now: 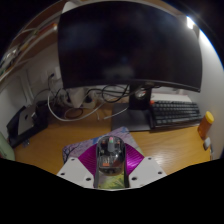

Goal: Arrange mouse

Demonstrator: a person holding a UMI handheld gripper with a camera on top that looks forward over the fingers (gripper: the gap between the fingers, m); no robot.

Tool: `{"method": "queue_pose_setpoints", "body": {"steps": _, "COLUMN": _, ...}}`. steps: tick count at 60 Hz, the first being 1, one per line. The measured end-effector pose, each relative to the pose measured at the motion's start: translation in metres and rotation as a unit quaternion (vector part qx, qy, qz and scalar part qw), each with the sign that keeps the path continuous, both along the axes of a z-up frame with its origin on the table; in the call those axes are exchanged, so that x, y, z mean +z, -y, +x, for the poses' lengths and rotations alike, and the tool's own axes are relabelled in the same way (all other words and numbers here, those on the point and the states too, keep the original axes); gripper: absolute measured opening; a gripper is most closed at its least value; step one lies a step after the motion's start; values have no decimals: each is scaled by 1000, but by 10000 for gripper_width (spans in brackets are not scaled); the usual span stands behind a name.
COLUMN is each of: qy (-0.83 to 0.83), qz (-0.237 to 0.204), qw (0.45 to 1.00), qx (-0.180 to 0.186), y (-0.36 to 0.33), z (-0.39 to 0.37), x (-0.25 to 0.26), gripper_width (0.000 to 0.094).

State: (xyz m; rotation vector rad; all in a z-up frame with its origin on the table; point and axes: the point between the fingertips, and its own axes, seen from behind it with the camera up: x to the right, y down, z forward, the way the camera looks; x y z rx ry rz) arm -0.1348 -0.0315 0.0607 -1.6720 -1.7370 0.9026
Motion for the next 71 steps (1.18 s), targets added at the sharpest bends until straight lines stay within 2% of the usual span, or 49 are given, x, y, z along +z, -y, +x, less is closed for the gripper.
{"method": "queue_pose_setpoints", "body": {"steps": 9, "qy": 38, "qz": 14, "qw": 999, "qx": 25, "y": 33, "z": 1, "x": -58, "gripper_width": 358}}
{"method": "queue_pose_setpoints", "body": {"steps": 18, "qy": 40, "qz": 35, "qw": 998, "qx": 29, "y": 28, "z": 6, "x": -75, "gripper_width": 481}}
{"method": "queue_pose_setpoints", "body": {"steps": 19, "qy": 40, "qz": 38, "qw": 998, "qx": 30, "y": 28, "z": 6, "x": -75, "gripper_width": 511}}
{"method": "queue_pose_setpoints", "body": {"steps": 24, "qy": 46, "qz": 48, "qw": 997, "qx": 31, "y": 22, "z": 10, "x": -70, "gripper_width": 874}}
{"method": "queue_pose_setpoints", "body": {"steps": 26, "qy": 47, "qz": 48, "qw": 997, "qx": 24, "y": 18, "z": 13, "x": -63, "gripper_width": 836}}
{"method": "queue_pose_setpoints", "body": {"steps": 32, "qy": 60, "qz": 34, "qw": 998, "qx": 12, "y": 4, "z": 41, "x": -26, "gripper_width": 860}}
{"method": "queue_pose_setpoints", "body": {"steps": 41, "qy": 74, "qz": 17, "qw": 997, "qx": 33, "y": -9, "z": 114, "x": 44, "gripper_width": 855}}
{"method": "queue_pose_setpoints", "body": {"steps": 48, "qy": 86, "qz": 31, "qw": 995, "qx": 24, "y": -37, "z": 167, "x": 79, "gripper_width": 855}}
{"method": "queue_pose_setpoints", "body": {"steps": 53, "qy": 92, "qz": 36, "qw": 995, "qx": 20, "y": -53, "z": 195, "x": 94, "gripper_width": 860}}
{"method": "queue_pose_setpoints", "body": {"steps": 62, "qy": 109, "qz": 1, "qw": 993, "qx": 34, "y": -58, "z": 226, "x": 99, "gripper_width": 861}}
{"method": "queue_pose_setpoints", "body": {"steps": 71, "qy": 101, "qz": 29, "qw": 994, "qx": 32, "y": -76, "z": 223, "x": 97, "gripper_width": 859}}
